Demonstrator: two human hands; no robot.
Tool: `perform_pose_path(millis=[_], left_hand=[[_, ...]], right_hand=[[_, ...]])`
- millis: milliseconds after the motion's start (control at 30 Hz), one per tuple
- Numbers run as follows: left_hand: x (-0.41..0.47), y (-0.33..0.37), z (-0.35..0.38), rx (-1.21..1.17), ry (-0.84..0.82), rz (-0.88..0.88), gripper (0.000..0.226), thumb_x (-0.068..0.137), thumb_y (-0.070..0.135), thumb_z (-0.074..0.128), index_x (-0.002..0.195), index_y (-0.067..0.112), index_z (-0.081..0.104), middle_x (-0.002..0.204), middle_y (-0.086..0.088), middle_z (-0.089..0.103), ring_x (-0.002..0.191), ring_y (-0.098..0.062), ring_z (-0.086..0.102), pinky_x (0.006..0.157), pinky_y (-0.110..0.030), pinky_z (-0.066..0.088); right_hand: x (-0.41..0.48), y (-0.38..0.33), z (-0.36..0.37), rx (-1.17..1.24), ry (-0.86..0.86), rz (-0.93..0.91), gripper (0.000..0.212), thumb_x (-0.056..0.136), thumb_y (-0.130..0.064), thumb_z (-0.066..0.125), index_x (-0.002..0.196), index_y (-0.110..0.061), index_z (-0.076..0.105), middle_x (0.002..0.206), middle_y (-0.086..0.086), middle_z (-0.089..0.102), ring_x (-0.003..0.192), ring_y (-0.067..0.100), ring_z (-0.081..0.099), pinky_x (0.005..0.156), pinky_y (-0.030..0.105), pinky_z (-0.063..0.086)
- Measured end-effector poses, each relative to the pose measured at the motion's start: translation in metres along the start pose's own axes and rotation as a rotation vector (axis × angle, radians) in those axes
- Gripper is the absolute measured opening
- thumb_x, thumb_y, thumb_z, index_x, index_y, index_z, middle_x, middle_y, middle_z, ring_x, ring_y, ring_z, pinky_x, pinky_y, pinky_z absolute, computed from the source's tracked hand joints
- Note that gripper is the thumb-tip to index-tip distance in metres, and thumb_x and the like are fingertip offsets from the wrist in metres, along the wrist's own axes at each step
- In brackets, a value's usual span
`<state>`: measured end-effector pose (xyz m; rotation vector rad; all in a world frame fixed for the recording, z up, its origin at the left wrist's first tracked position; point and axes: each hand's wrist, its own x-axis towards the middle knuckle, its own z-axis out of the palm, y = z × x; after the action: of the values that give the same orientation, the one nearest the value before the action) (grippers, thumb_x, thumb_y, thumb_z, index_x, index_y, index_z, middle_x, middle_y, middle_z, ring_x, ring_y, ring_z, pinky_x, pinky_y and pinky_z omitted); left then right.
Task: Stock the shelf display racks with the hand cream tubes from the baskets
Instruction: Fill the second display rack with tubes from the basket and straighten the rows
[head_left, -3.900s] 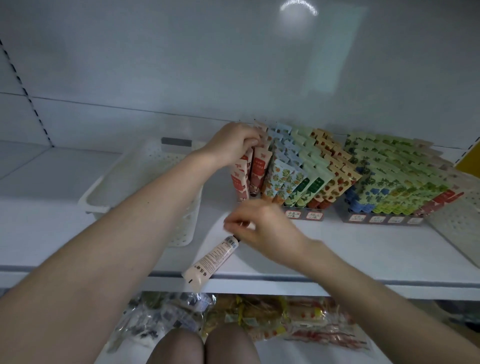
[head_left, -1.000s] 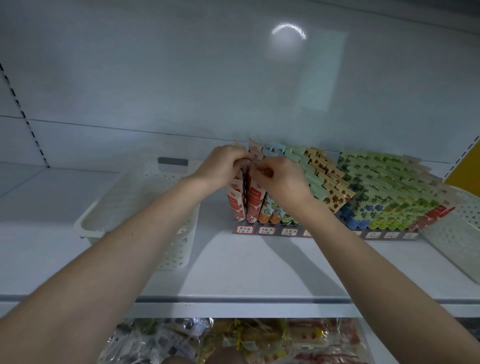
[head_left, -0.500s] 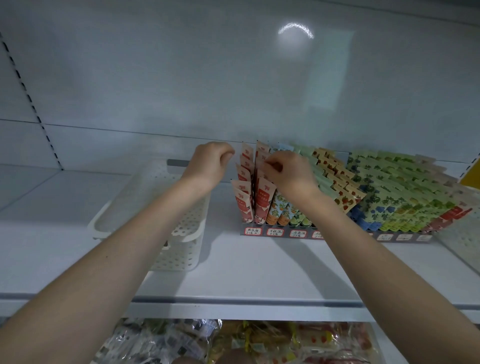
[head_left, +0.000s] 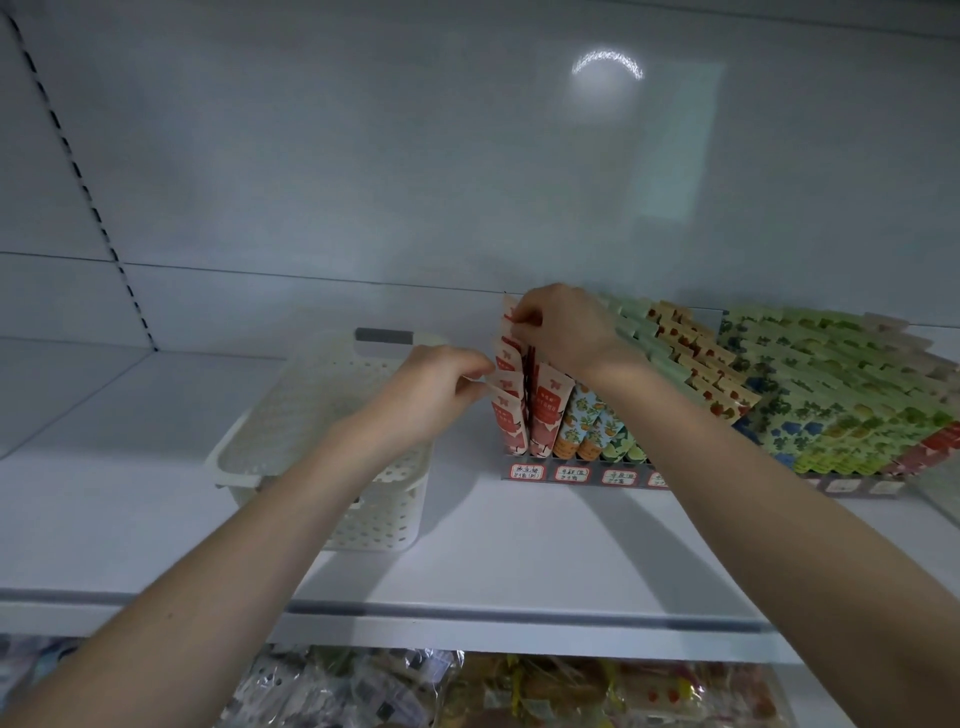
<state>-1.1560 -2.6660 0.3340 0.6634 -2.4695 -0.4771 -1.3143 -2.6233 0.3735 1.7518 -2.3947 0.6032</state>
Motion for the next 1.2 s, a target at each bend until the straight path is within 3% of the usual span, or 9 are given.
perform_pose_path(millis=[100,233,400,633,800,967,1200], left_hand=[[0.001,0.002,0.0,0.002,-0.006,0.02,0.018,0.089,0.008,0.058,0.1,-0.001,0.068,0.097,-0.02,0.069,0.092,-0.029,0.063,0.08,-0.034,0.041],[0.003,0.004,0.001,-0.007,0.025,0.032,0.022,0.091,0.007,0.055,0.11,0.004,0.068,0.107,-0.012,0.069,0.099,-0.024,0.063,0.073,-0.014,0.035],[0.004,0.002,0.003,-0.019,0.04,0.034,0.024,0.091,0.008,0.056,0.112,0.005,0.068,0.107,-0.011,0.07,0.098,-0.023,0.064,0.069,-0.009,0.032],[0.002,-0.001,0.003,-0.044,0.042,0.039,0.02,0.09,0.006,0.058,0.105,0.004,0.07,0.1,-0.015,0.071,0.092,-0.026,0.065,0.075,-0.022,0.04],[0.0,0.0,0.003,-0.038,0.03,0.044,0.021,0.09,0.006,0.057,0.106,0.003,0.069,0.1,-0.015,0.071,0.091,-0.026,0.065,0.074,-0.021,0.04],[-0.001,0.0,0.003,-0.048,0.054,0.045,0.021,0.09,0.006,0.057,0.107,0.004,0.07,0.102,-0.011,0.071,0.093,-0.022,0.065,0.068,-0.01,0.034],[-0.002,0.0,0.004,-0.058,0.069,0.058,0.02,0.089,0.002,0.057,0.105,0.003,0.07,0.102,-0.012,0.071,0.093,-0.023,0.065,0.071,-0.013,0.038]], right_hand=[[0.012,-0.002,0.001,-0.066,0.009,0.021,0.023,0.093,-0.012,0.049,0.107,-0.014,0.066,0.11,0.007,0.066,0.1,0.025,0.062,0.082,0.033,0.051],[0.026,-0.001,0.003,-0.095,-0.016,0.058,0.023,0.093,-0.011,0.051,0.109,-0.016,0.065,0.115,0.005,0.065,0.104,0.024,0.06,0.08,0.03,0.047],[0.031,-0.002,0.007,-0.089,-0.02,0.057,0.022,0.092,-0.012,0.05,0.107,-0.016,0.066,0.113,0.005,0.065,0.103,0.024,0.061,0.074,0.029,0.045],[0.028,0.0,0.004,-0.06,-0.022,0.08,0.019,0.092,-0.013,0.054,0.106,-0.015,0.066,0.112,0.005,0.066,0.102,0.023,0.061,0.078,0.029,0.047],[0.026,-0.001,0.002,-0.046,-0.033,0.083,0.022,0.092,-0.011,0.052,0.108,-0.014,0.066,0.112,0.006,0.066,0.102,0.023,0.061,0.076,0.029,0.046],[0.024,0.005,-0.002,0.025,-0.032,0.061,0.021,0.09,-0.015,0.055,0.108,-0.01,0.065,0.114,0.005,0.063,0.103,0.022,0.059,0.081,0.028,0.045],[0.015,0.004,-0.008,0.106,0.046,-0.005,0.019,0.089,-0.02,0.056,0.1,-0.01,0.067,0.102,0.003,0.067,0.096,0.019,0.061,0.084,0.034,0.05]])
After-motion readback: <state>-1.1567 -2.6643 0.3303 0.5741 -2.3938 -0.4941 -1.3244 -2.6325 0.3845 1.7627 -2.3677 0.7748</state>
